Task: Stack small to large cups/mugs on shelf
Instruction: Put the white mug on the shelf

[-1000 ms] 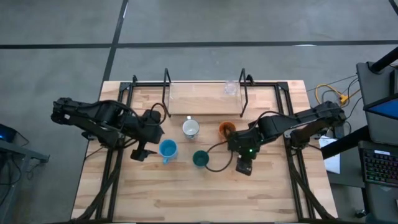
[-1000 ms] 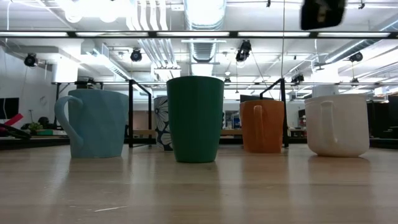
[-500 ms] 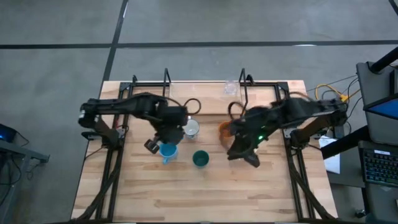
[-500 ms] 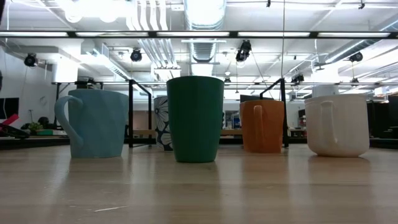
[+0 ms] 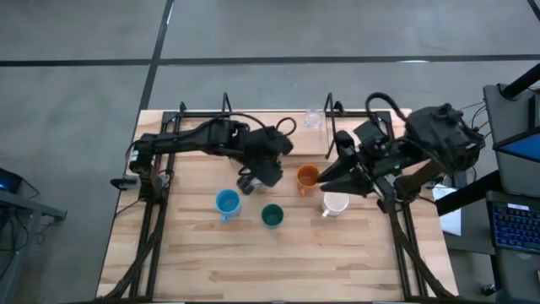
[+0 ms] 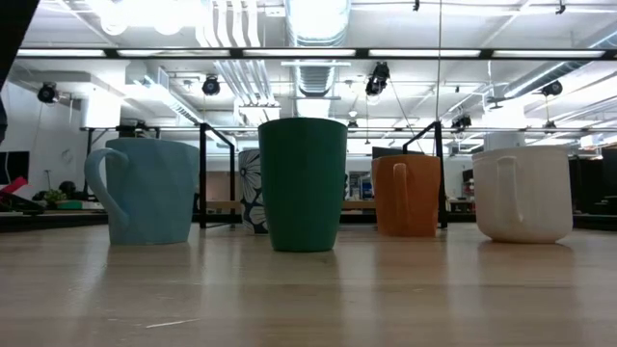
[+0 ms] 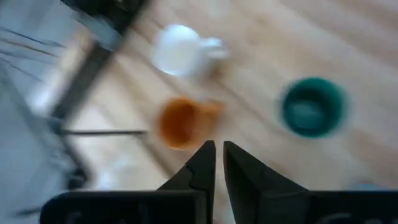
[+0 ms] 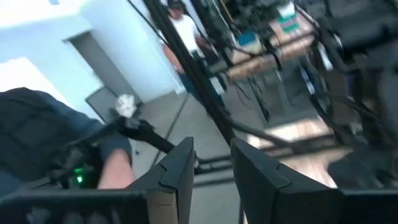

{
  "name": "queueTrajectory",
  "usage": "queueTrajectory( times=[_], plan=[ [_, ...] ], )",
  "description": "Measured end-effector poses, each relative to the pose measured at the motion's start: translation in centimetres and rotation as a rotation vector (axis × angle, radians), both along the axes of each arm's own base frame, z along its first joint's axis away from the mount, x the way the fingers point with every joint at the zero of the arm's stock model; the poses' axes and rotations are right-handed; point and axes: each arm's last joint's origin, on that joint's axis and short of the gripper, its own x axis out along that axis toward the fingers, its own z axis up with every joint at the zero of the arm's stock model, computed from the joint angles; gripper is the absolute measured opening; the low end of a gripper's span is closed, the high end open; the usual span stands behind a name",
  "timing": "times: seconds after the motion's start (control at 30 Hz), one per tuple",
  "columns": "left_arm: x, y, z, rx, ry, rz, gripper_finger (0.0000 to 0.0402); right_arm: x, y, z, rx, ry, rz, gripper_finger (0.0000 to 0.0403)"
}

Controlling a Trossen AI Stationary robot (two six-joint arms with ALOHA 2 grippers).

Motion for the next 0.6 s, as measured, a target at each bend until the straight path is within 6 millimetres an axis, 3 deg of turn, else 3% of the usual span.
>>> queueTrajectory(
  times=[0.17,0.43,0.6],
  plan=[
    [1.9,-0.7,1.6,0.024,-0.190,-0.043,0.0018,0.2,0.3,-0.6,-0.024,0.032,-0.031,0.0100],
    [7.0,-0.7,-4.0,0.096,-0.090,-0.060,0.0018,1.1,0.7,-1.8,-0.021,0.081,-0.032,0.0100],
    [9.1,-0.9,-5.2,0.102,-0.157,-0.068,0.0018,1.1,0.7,-1.8,-0.007,0.079,-0.031,0.0100]
  ],
)
